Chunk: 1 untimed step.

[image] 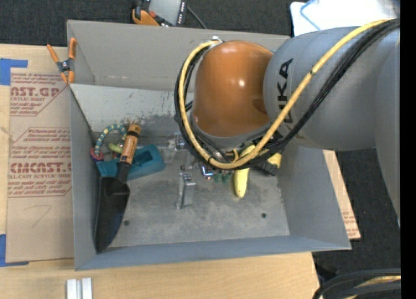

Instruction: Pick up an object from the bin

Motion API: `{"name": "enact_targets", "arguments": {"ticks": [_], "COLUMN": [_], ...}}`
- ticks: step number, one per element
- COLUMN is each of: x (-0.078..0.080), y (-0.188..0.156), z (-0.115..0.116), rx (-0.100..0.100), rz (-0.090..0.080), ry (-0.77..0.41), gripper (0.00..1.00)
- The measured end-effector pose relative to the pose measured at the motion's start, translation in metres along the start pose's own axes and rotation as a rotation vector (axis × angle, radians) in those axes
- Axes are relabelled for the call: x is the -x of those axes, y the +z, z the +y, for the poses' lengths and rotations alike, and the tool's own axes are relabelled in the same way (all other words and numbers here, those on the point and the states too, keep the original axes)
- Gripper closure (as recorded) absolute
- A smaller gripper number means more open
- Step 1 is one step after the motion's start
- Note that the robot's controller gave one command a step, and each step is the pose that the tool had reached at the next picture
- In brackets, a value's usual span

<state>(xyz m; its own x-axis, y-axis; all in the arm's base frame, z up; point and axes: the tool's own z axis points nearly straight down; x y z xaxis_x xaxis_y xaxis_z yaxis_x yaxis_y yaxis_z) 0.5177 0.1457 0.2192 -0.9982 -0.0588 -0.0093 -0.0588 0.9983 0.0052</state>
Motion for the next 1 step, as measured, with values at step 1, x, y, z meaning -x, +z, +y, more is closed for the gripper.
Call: {"name": "enact_targets", "arguments": {"ticks": [1], "x": [0.0044], "y": [0.0192], "z": [-0.0054], "rx": [0.0], "rz": [-0.001], "ry": [0.017], "gripper": [0.0]}}
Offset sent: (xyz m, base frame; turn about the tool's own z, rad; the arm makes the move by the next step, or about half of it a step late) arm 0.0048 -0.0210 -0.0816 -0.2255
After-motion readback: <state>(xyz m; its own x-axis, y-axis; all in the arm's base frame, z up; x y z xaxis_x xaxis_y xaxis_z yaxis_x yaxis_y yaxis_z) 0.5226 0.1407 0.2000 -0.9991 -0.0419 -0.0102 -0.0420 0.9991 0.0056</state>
